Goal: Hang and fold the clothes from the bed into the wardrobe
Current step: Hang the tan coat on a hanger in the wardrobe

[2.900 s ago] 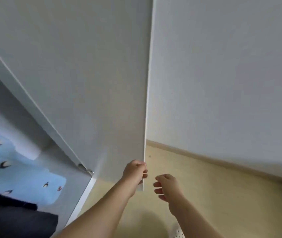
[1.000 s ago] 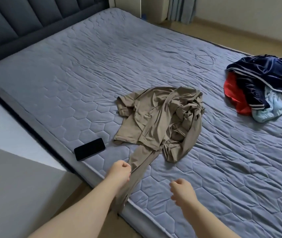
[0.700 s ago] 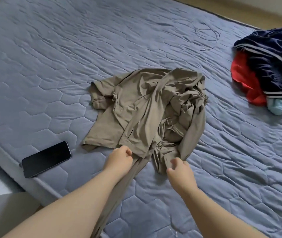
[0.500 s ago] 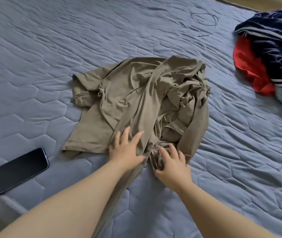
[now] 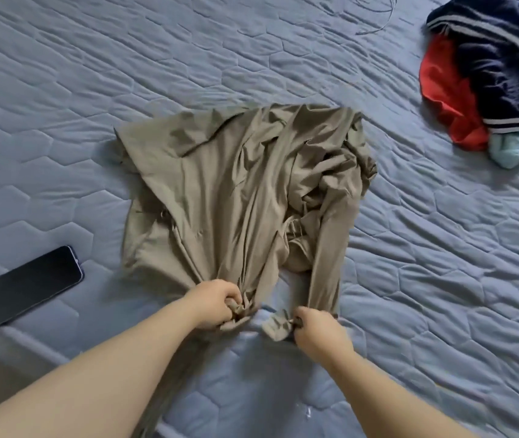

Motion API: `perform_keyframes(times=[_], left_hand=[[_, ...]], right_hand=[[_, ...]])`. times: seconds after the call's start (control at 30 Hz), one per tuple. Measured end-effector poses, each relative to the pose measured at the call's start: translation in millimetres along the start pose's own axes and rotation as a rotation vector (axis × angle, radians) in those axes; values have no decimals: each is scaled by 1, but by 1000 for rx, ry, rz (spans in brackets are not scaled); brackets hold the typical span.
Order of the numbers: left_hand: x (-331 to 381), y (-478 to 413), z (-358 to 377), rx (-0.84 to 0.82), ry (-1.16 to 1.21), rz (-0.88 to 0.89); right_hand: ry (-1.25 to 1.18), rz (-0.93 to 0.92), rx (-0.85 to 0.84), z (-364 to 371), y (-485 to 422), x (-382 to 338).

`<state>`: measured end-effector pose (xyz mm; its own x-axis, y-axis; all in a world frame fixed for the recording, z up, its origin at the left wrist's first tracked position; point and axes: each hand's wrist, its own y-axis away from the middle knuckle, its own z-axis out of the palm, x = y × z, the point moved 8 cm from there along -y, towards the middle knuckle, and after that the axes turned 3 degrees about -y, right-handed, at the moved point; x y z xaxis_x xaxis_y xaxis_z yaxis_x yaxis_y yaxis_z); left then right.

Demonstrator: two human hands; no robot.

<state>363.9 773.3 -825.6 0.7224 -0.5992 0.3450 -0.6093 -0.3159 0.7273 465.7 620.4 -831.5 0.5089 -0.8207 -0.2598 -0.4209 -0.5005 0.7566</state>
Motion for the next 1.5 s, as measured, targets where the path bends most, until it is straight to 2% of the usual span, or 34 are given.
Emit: perform_keyframes(times=[0.1,0.17,0.2,0.23,0.27,0.33,0.37,0.4,0.43,0.5,0.53,0.6,0.63,0.73,0.87,0.97,1.17,1.3,1.4,1.5], left_hand=[[11,40,44,-380,-16,-12],[13,61,48,-427,119,-93],[13,64,39,-348,196,-129],[11,63,25,-205,263,-165],[7,62,7,-25,288,-209],[7,62,-29,307,172,-237],[10,60,-38,378,165,-221],[12,56,-39,364,216,-208],[12,50,-31,285,305,-210],[7,45,-2,117,357,-230],[5,44,13,53,257,-228],[-3,45,33,13,60,-220],[-6,48,38,18,69,-210],[-15,60,48,12,296,-232],[-33,85,39,97,856,-410],[-35,107,9,183,1054,-443],[-36,178,-64,379,1126,-389],[-27,262,-91,483,1182,-345],[-18,331,-97,492,1237,-329],[-6,395,-103,410,1265,-339]], right_hand=[[-96,72,-346,49,45,15],[-203,161,-568,66,76,18],[-300,202,-589,67,84,17],[-401,216,-497,57,82,17],[-468,215,-297,38,75,16],[-474,221,259,-21,66,17],[-443,231,488,-50,66,15],[-442,244,629,-72,64,13],[-484,265,679,-86,57,13],[-606,274,619,-95,37,14],[-658,273,570,-94,27,18],[-778,252,490,-83,13,27],[-881,237,457,-76,9,30],[-1115,216,299,-47,8,18],[-1300,288,110,-27,24,-33],[-1475,322,11,-26,51,-76],[-1414,250,35,-48,129,-139],[-1444,134,-51,-57,217,-178],[-1465,10,-47,-83,284,-207],[-1467,-150,-59,-112,345,-245]])
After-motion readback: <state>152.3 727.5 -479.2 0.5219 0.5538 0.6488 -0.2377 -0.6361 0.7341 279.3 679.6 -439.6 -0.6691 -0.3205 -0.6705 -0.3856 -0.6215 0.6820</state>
